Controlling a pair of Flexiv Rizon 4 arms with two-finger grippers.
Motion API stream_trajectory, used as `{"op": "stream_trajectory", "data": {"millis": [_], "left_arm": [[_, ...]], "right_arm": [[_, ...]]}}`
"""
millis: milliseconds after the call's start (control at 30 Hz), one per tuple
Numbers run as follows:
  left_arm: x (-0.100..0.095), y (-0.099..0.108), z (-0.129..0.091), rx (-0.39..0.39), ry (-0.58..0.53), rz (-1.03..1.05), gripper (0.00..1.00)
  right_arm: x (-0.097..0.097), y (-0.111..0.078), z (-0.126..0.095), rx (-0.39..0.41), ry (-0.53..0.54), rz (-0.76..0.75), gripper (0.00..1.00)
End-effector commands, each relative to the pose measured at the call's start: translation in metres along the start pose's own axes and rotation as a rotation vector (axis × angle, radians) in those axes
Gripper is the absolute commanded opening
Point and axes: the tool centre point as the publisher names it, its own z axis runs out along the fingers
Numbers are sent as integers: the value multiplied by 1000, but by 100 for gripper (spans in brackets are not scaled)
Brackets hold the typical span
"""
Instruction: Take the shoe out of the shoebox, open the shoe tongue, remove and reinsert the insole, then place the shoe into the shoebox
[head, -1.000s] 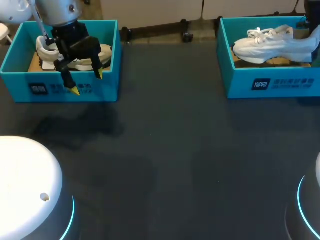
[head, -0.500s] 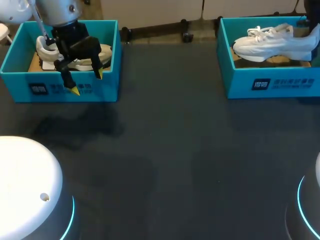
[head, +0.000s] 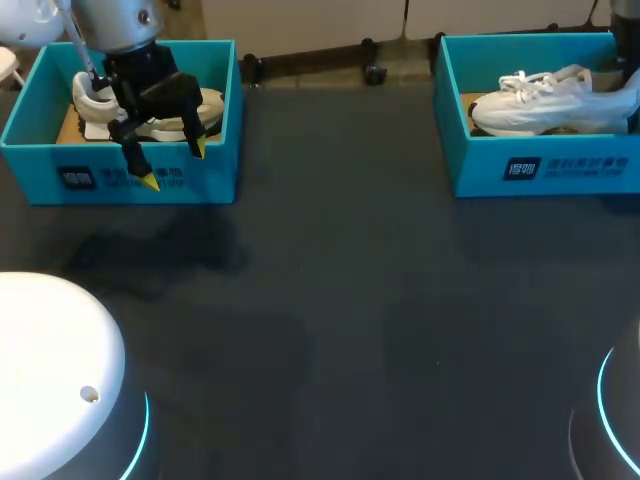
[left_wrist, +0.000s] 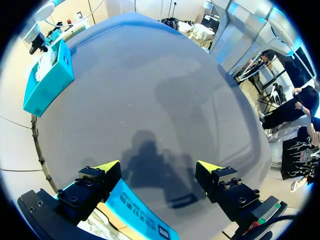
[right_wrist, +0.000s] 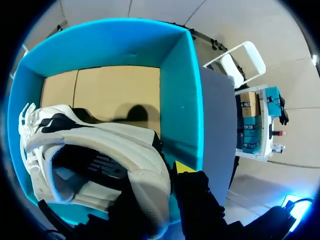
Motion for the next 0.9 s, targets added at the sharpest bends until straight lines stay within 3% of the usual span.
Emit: {"op": "stream_trajectory", "data": {"millis": [33,367,900], "left_arm": [[-1,1,0,0,2,1,100],[-1,1,0,0,2,1,100],[-1,1,0,0,2,1,100]], "right_arm": [[-2,-21,-9,-23,-11,-16,0],[8,-40,3,-13,-10,-55,0],[12,-24,1,-29,-21,-86,0]]}}
